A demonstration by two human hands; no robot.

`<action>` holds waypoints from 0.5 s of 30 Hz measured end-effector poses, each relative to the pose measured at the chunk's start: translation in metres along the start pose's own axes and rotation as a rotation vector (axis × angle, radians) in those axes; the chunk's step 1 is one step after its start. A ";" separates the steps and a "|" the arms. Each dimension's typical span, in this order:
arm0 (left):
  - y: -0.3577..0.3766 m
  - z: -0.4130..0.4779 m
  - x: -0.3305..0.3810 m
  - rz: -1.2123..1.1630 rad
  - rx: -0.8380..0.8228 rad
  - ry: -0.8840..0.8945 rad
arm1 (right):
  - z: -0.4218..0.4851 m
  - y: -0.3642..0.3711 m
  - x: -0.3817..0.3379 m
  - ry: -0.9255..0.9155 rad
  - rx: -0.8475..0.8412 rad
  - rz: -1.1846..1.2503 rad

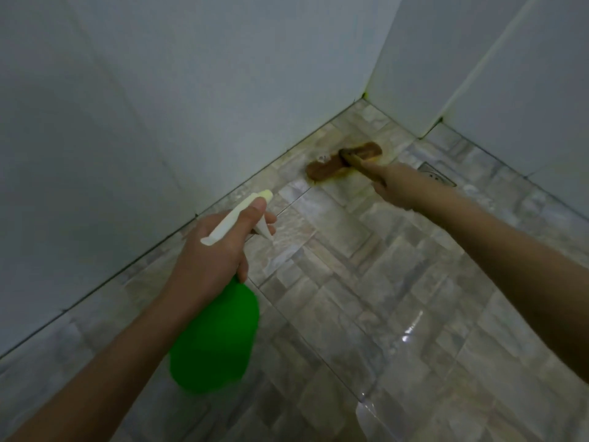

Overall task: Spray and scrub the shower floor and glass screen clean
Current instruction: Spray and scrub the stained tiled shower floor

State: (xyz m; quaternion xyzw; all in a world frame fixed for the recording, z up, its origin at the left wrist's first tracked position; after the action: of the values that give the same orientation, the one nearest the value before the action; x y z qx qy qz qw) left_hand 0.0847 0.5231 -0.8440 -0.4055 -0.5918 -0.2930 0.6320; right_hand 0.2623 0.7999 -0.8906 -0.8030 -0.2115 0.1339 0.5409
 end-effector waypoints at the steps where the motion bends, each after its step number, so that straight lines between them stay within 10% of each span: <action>1: 0.004 0.004 0.000 0.000 -0.015 0.010 | 0.018 -0.006 -0.003 -0.025 0.033 0.019; 15: 0.034 0.028 -0.010 -0.003 -0.066 0.026 | 0.078 -0.028 0.060 0.002 0.015 -0.031</action>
State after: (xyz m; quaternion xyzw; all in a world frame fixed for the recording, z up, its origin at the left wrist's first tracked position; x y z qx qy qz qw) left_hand 0.0982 0.5632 -0.8607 -0.4213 -0.5743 -0.3184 0.6256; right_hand 0.2749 0.9011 -0.8933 -0.7958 -0.2224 0.1265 0.5489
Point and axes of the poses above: each hand's wrist, its own z-axis towards the middle knuckle, its own y-axis out of the palm, x = y × z, the point moved 2 cm from there along z, towards the middle knuckle, and after that the axes turned 15 degrees about y, right-handed, at the moved point
